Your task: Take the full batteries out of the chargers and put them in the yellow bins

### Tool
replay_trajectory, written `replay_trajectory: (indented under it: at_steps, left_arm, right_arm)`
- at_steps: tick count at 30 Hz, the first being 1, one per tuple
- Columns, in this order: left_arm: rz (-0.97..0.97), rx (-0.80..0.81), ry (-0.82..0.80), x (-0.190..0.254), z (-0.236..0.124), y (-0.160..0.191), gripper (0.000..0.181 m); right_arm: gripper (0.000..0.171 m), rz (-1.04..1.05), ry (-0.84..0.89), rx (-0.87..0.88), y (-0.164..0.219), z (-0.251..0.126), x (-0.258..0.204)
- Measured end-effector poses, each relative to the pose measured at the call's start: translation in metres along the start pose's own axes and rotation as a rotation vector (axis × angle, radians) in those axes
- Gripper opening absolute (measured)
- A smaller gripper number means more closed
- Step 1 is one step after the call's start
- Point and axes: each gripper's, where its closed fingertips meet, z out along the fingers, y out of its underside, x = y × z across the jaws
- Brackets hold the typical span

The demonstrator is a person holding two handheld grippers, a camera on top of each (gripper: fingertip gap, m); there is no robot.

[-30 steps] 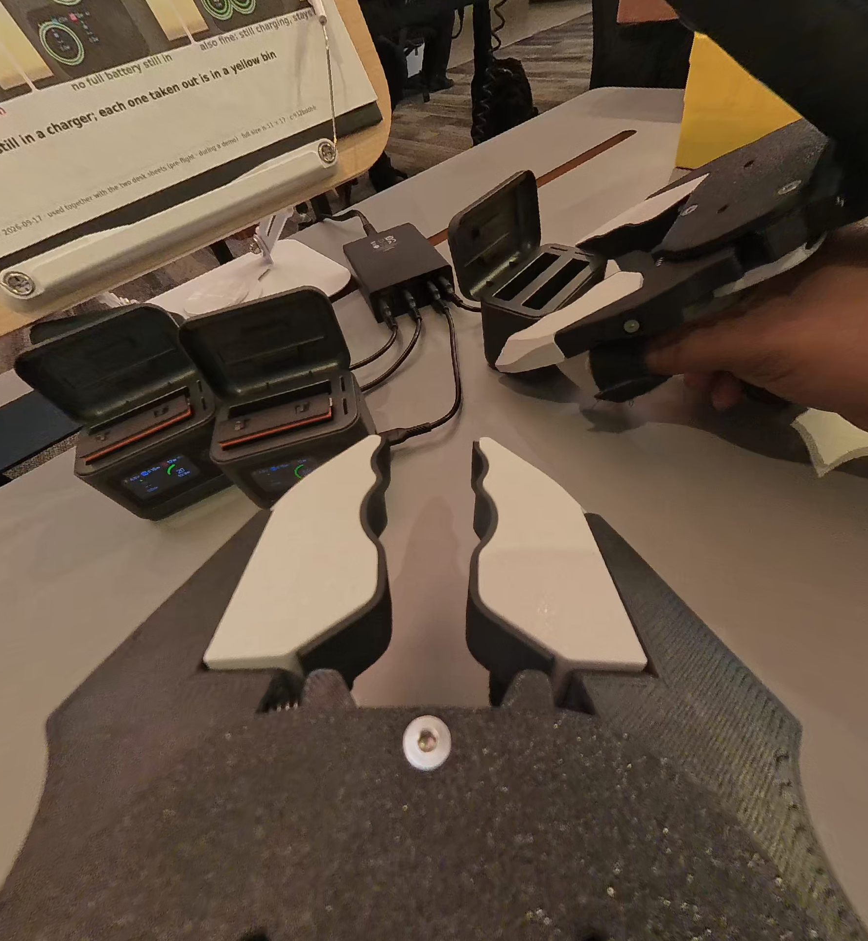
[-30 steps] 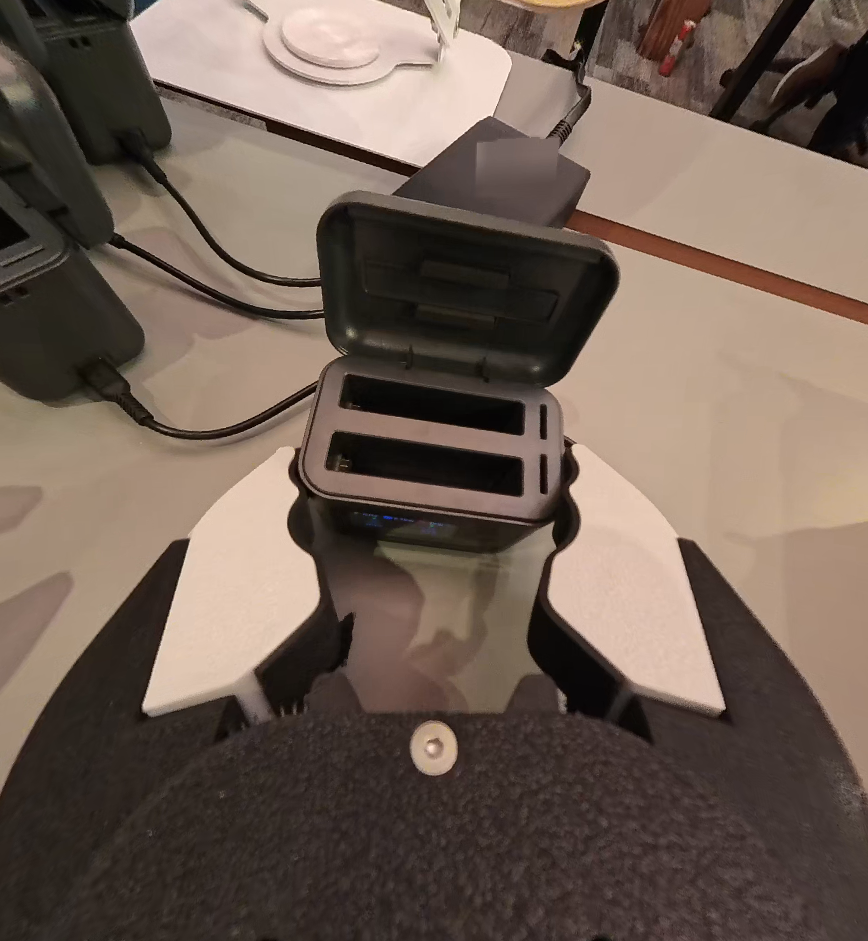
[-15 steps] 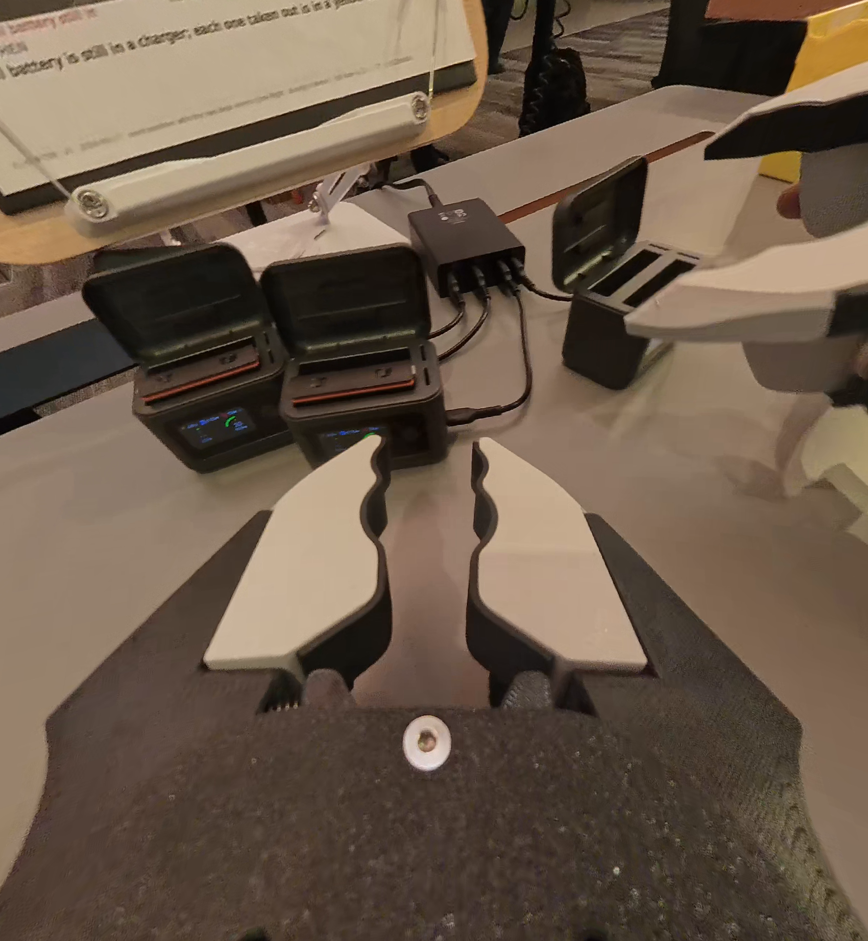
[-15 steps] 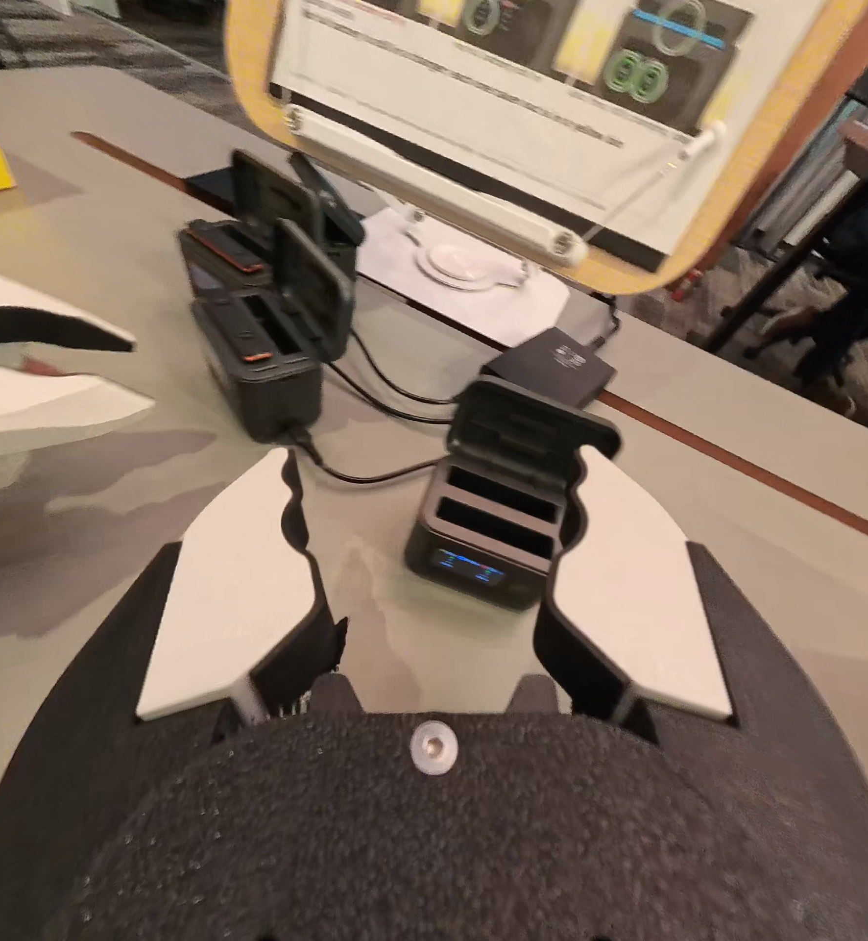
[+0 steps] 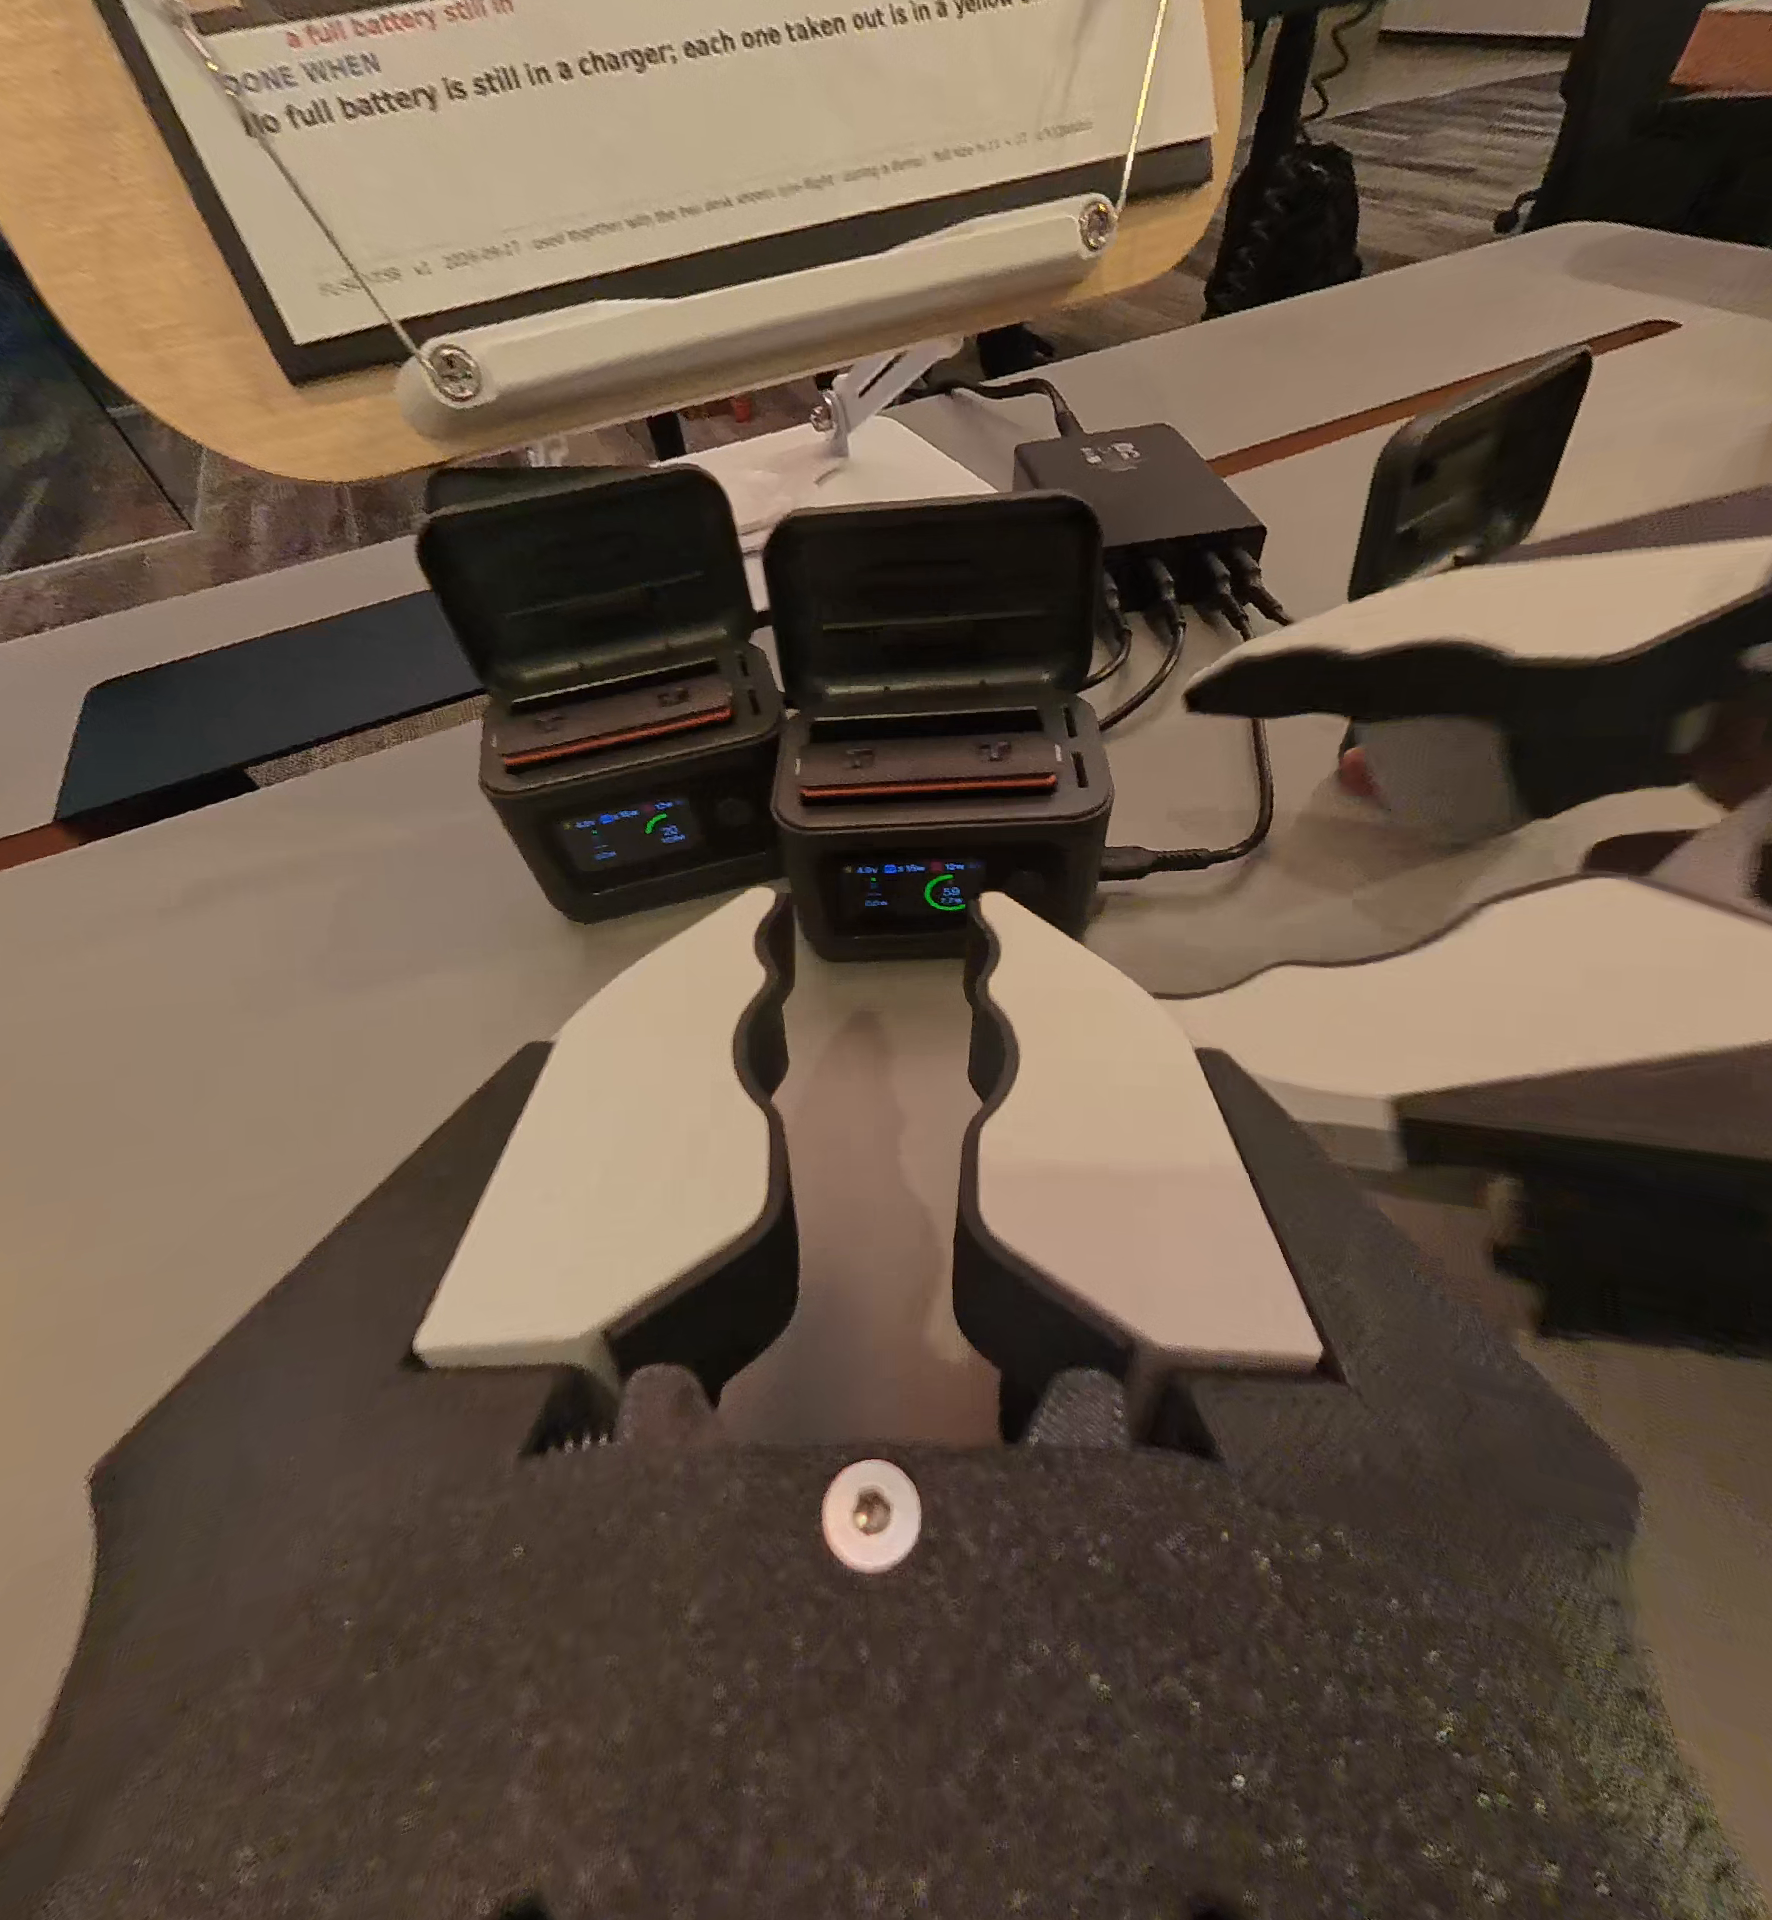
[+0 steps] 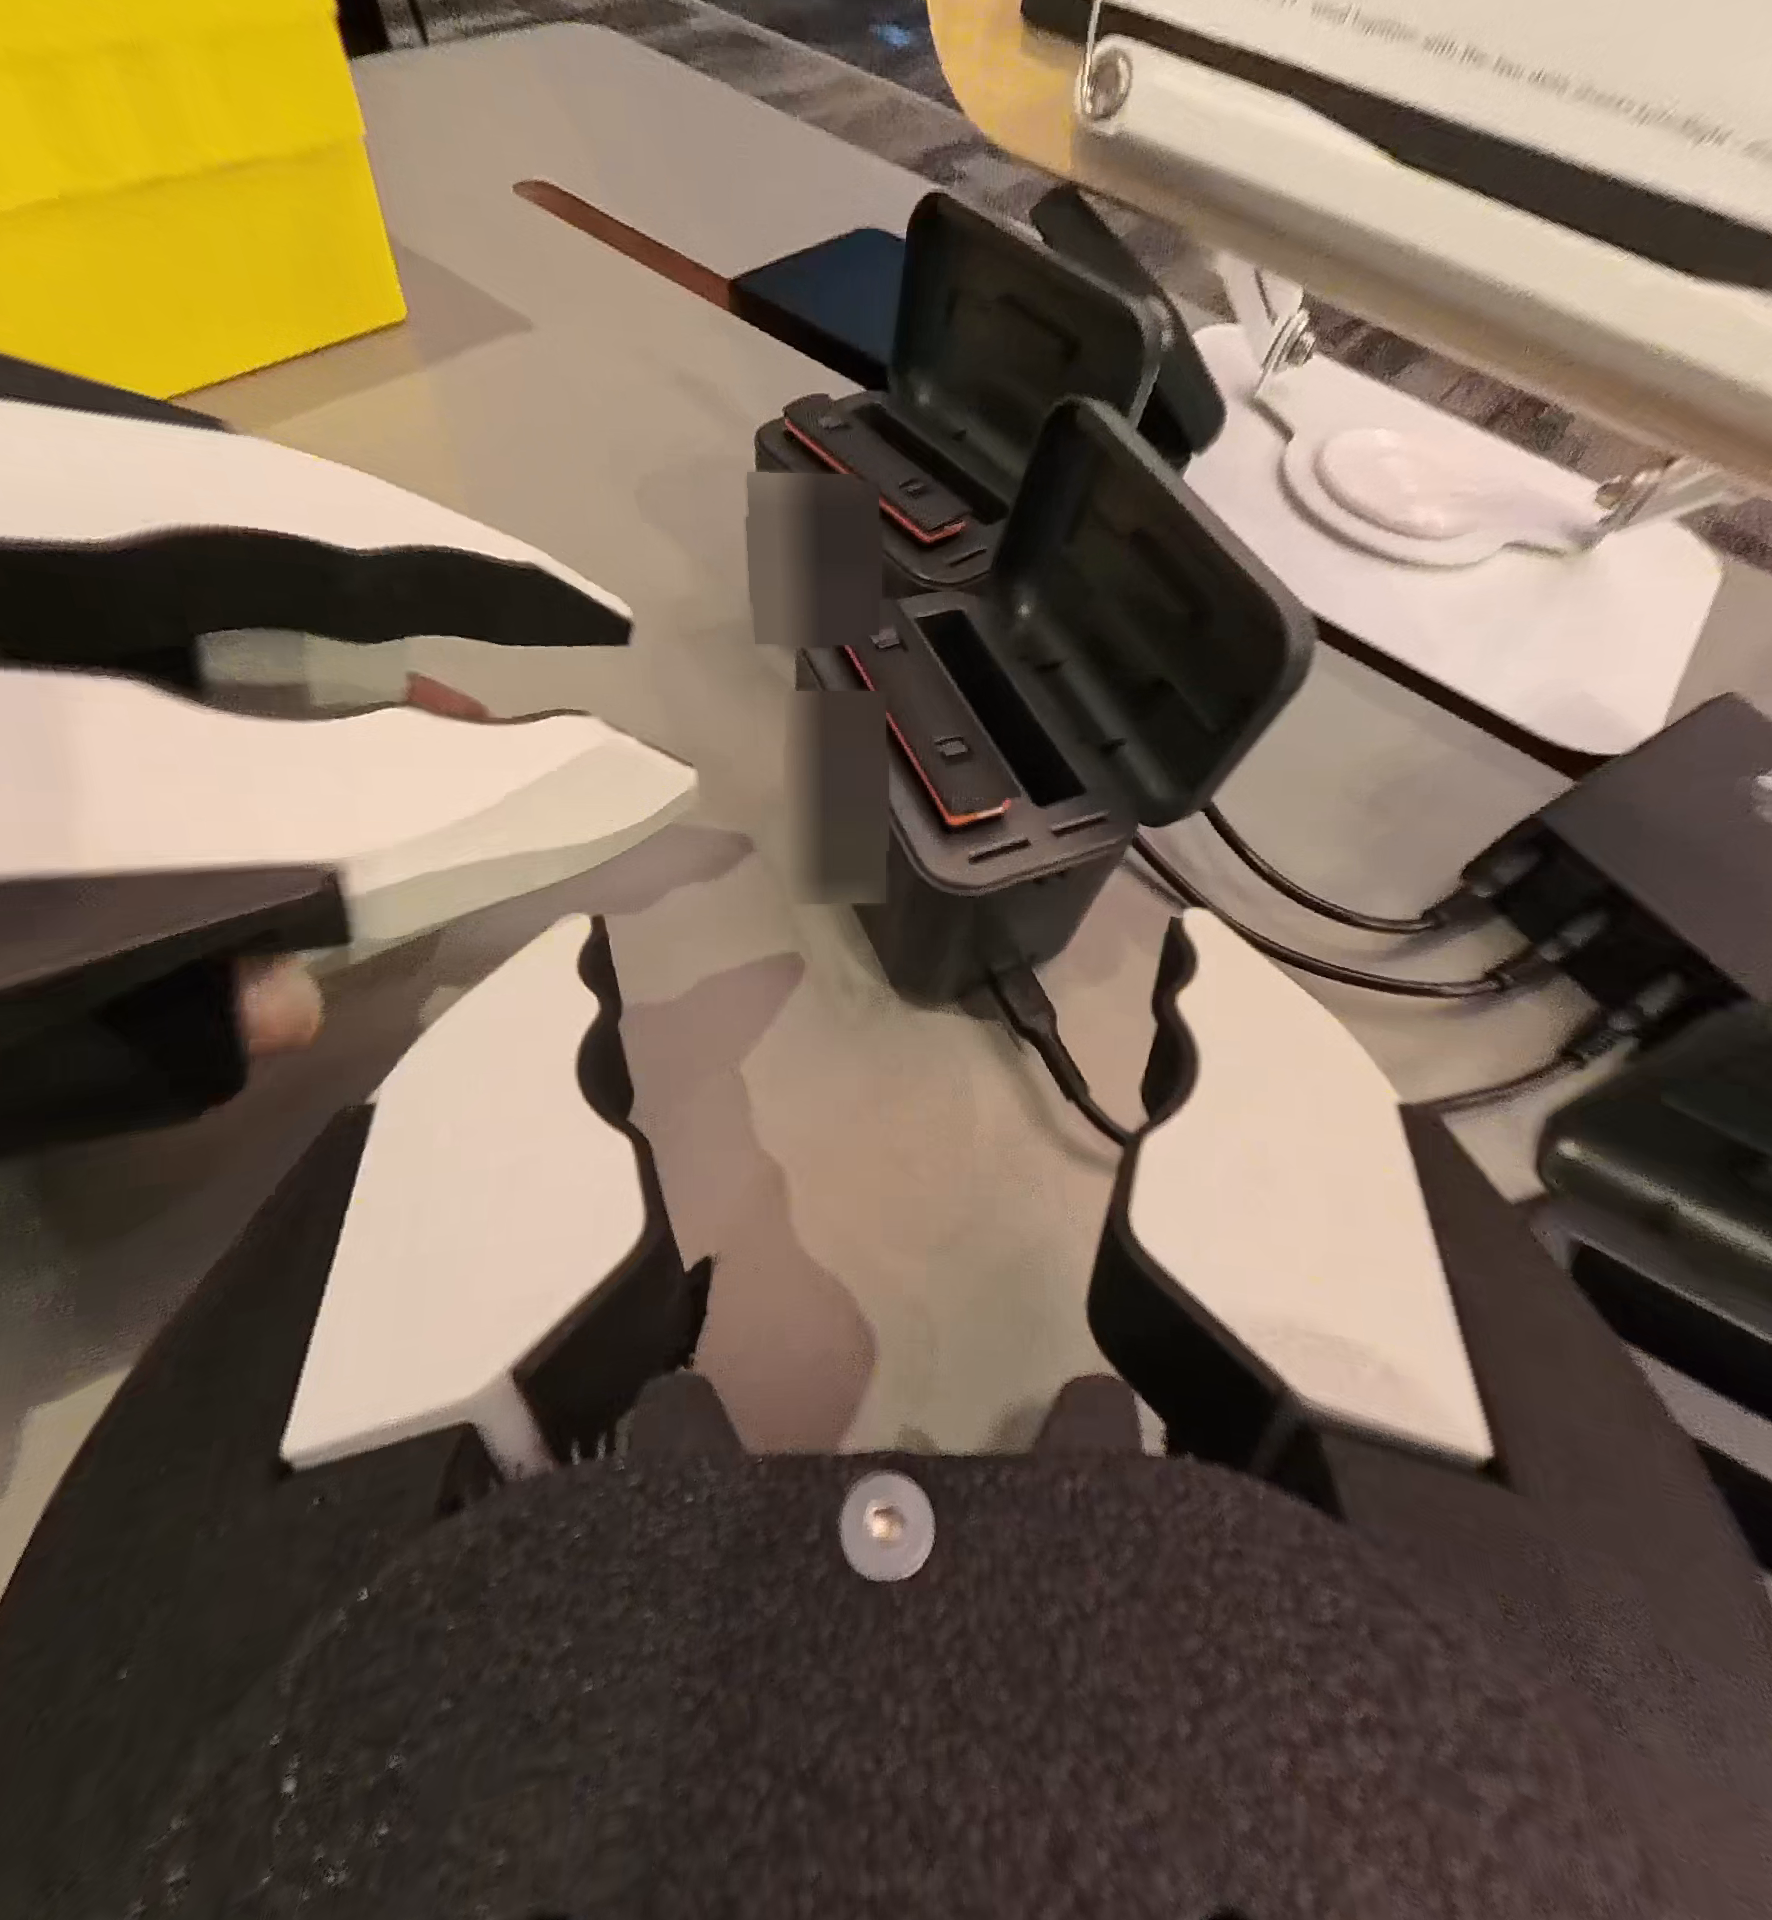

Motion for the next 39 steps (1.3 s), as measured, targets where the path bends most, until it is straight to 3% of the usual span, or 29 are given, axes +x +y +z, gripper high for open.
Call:
replay_trajectory:
  at_steps: [5, 7, 9, 10, 20, 28, 37, 39]
  left_arm:
    - [-0.017, 0.046, -0.03, -0.007, -0.003, -0.007, 0.03]
    - [-0.014, 0.05, -0.03, -0.008, -0.003, -0.008, 0.03]
    - [-0.014, 0.047, -0.031, -0.008, -0.003, -0.007, 0.03]
    - [-0.015, 0.048, -0.03, -0.008, -0.003, -0.007, 0.03]
    - [-0.009, 0.049, -0.016, -0.005, -0.003, -0.007, 0.029]
    - [0.01, 0.039, -0.01, -0.003, -0.002, -0.005, 0.028]
    - [0.029, 0.01, -0.03, -0.01, 0.003, -0.001, 0.036]
    - [0.083, -0.013, -0.042, -0.019, 0.009, 0.001, 0.047]
  right_arm:
    - [0.099, 0.061, -0.019, -0.041, 0.0, 0.031, 0.014]
    - [0.085, 0.098, -0.077, -0.064, 0.001, 0.039, 0.017]
    - [0.058, 0.12, -0.123, -0.064, 0.002, 0.039, 0.021]
    - [0.056, 0.128, -0.152, -0.062, 0.002, 0.037, 0.021]
    - [0.055, -0.069, -0.397, -0.095, 0.018, 0.002, 0.024]
    - [0.055, -0.1, -0.561, -0.103, 0.044, -0.032, 0.058]
    - [0.056, -0.093, -0.555, -0.093, 0.05, -0.041, 0.072]
    - [0.056, -0.087, -0.559, -0.092, 0.05, -0.042, 0.071]
